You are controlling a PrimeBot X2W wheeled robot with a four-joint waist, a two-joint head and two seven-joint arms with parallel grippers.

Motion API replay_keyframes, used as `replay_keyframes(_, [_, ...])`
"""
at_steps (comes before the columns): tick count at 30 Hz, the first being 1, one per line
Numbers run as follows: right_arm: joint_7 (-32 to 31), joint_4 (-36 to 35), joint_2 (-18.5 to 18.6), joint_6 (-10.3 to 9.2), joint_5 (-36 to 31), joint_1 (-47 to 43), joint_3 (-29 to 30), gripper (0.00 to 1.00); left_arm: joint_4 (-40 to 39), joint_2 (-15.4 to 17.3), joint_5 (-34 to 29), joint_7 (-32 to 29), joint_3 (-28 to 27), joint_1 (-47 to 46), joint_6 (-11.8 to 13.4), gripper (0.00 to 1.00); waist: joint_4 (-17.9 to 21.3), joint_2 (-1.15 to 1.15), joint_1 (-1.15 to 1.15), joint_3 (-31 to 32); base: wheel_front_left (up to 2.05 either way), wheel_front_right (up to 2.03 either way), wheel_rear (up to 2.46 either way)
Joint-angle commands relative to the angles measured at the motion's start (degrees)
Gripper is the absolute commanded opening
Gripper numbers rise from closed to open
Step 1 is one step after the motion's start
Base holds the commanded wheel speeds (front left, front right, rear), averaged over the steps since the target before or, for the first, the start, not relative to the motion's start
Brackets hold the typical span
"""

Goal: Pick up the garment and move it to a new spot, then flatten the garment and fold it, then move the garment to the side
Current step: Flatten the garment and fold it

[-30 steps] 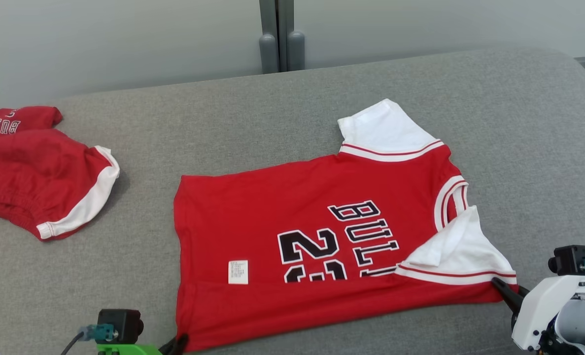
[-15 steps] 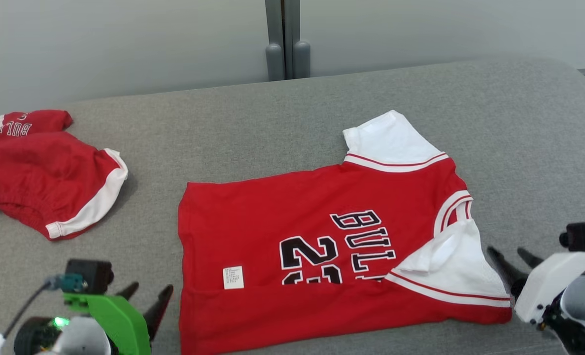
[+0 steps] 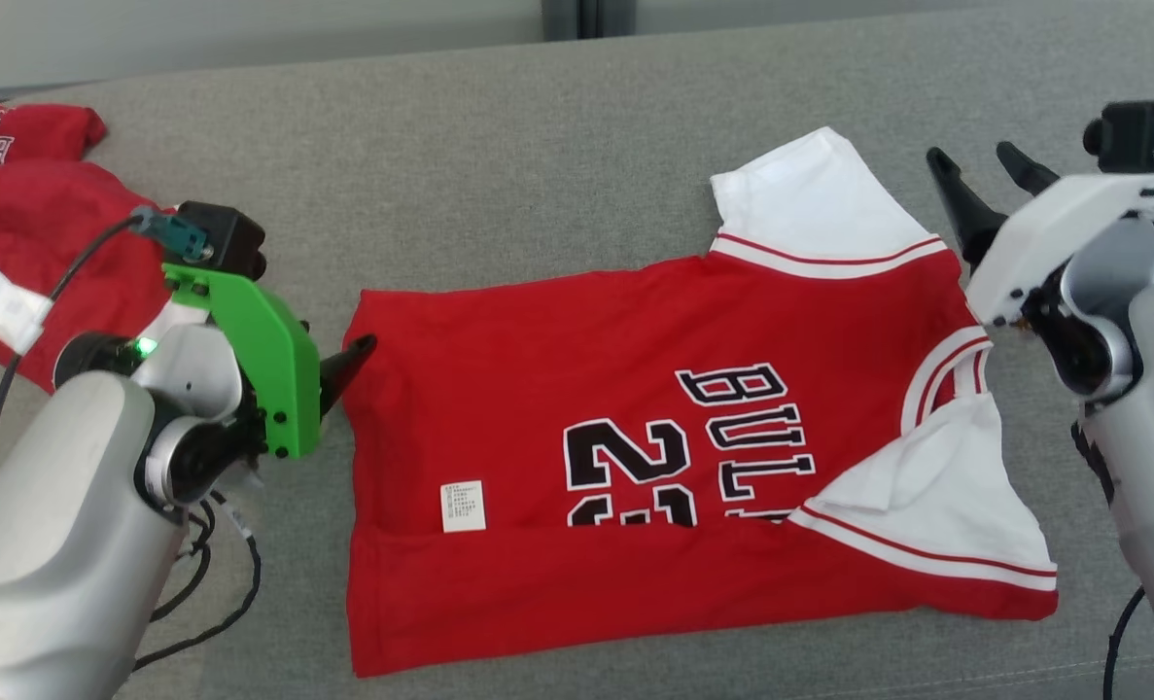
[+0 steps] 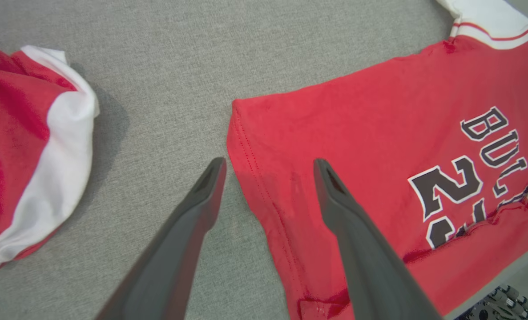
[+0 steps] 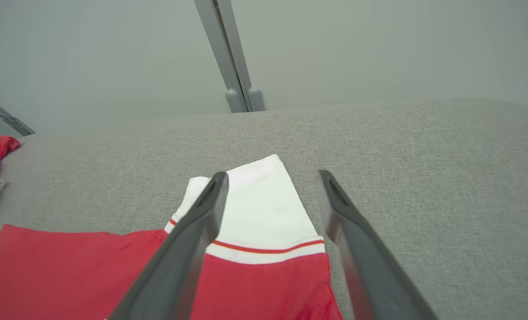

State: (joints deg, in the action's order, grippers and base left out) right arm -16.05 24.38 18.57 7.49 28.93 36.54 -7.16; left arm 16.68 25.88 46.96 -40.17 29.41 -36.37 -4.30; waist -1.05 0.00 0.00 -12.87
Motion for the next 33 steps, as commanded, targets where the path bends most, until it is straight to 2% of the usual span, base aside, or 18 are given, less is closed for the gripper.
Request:
replay_keyframes(1, [-0.05,3.07,0.25,-0.01,-0.29,4.11,-1.69,1.00,2.39,-0.59,0.00,-1.22,0.74,-3.30,-0.68,1.00,-1.24,0.00,0.00,-6.60,0.00,0.00,0.00])
replay_keyframes(8, [1.52,18.76,0.83,-0.04,-0.96,18.45,-8.52,1.00,11.91,-4.04,-0.45,-0.75,2.56,-12.33,-2.25,1.00,-2.00,0.00,0.00,-11.41,0.00,0.00,0.00])
replay_keyframes(14, [1.83,27.90,1.50,-0.04,0.62,25.38,-12.99,1.00,16.28,-6.43,0.02,-0.25,5.07,-16.64,-3.03,1.00,-3.23,0.00,0.00,-13.53,0.00,0.00,0.00])
replay_keyframes(23, [0.57,34.11,1.58,-0.04,5.85,31.17,-18.27,1.00,18.05,-7.47,2.35,-1.27,9.15,-19.98,-3.21,1.00,-4.96,0.00,0.00,-16.29,0.00,0.00,0.00])
replay_keyframes(29, [-4.72,34.84,1.57,0.01,10.31,31.00,-24.13,1.00,18.11,-6.54,4.62,-2.13,11.95,-20.85,-3.22,1.00,-5.55,0.00,0.00,-16.73,0.00,0.00,0.00])
replay_keyframes(30, [-5.12,34.59,1.69,0.02,11.15,30.91,-25.20,0.95,18.16,-6.34,4.97,-2.03,12.35,-20.90,-3.22,1.00,-5.54,0.00,0.00,-16.65,0.00,0.00,0.00])
replay_keyframes(31, [-5.34,34.39,1.81,0.02,11.80,30.79,-25.90,0.74,18.41,-6.16,5.18,-2.22,12.74,-20.94,-3.21,1.00,-5.51,0.00,0.00,-16.56,0.00,0.00,0.00])
replay_keyframes(32, [-5.71,34.18,1.99,0.02,12.57,30.61,-26.87,0.44,18.88,-6.00,5.33,-2.84,13.30,-20.94,-3.21,1.00,-5.50,0.00,0.00,-16.46,0.00,0.00,0.00])
replay_keyframes(33, [-5.92,33.91,2.22,0.02,13.19,30.56,-27.61,0.30,19.22,-5.84,5.47,-3.20,13.69,-20.98,-3.14,0.87,-5.48,0.00,0.00,-16.39,0.00,0.00,0.00])
